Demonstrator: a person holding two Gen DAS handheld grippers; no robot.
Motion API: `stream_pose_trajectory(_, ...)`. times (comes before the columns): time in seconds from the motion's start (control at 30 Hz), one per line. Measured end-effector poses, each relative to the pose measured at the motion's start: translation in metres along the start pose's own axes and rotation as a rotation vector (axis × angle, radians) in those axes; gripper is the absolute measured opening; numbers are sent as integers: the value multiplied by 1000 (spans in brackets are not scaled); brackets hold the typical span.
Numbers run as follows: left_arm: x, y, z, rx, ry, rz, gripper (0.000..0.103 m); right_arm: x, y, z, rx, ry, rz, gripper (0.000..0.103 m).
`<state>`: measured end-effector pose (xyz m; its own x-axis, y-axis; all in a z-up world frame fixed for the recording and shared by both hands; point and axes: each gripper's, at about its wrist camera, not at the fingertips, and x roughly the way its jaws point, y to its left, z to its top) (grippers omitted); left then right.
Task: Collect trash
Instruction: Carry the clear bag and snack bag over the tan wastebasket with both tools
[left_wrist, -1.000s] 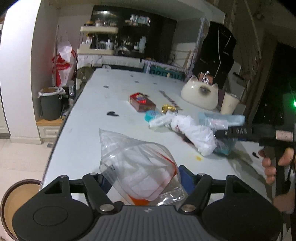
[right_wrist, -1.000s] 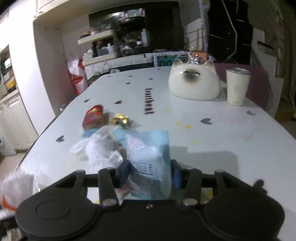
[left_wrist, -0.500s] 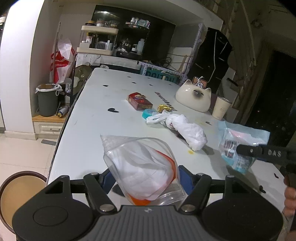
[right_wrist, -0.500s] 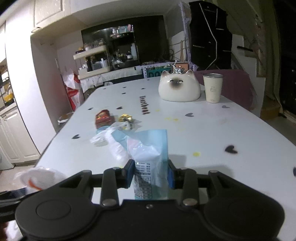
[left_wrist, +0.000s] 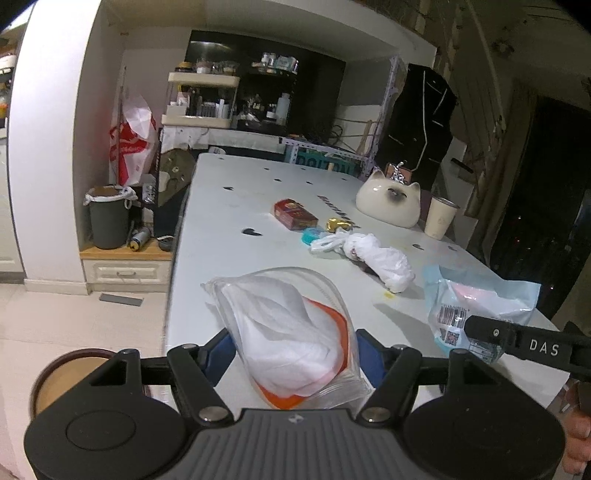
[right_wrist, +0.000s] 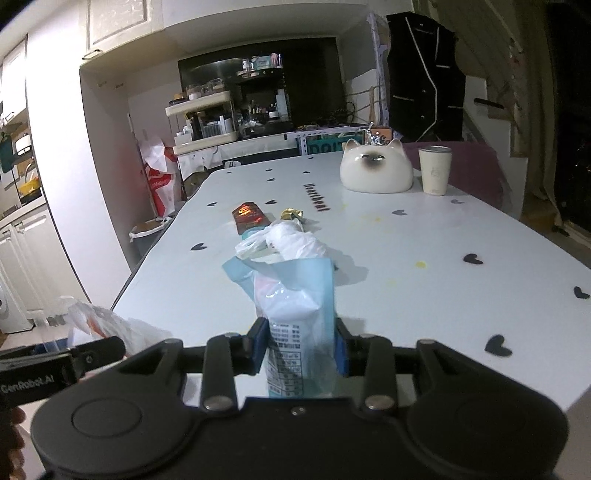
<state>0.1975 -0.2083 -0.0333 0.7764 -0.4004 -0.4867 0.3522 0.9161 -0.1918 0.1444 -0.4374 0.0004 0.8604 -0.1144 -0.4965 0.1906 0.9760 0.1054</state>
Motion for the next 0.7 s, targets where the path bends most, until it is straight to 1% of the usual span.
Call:
stream_pose_trajectory(0.2, -27, 21, -2, 0, -26, 29, 69, -12, 25, -8, -16, -8, 24, 37)
stream_pose_trajectory(0.4, -47, 46, -3, -19, -46, 51, 68, -16, 50, -9, -33, -15, 61, 37)
stream_pose_trajectory(0.7, -66, 98, 0, -51, -57, 119, 66, -1, 116, -1, -110, 10, 170, 37)
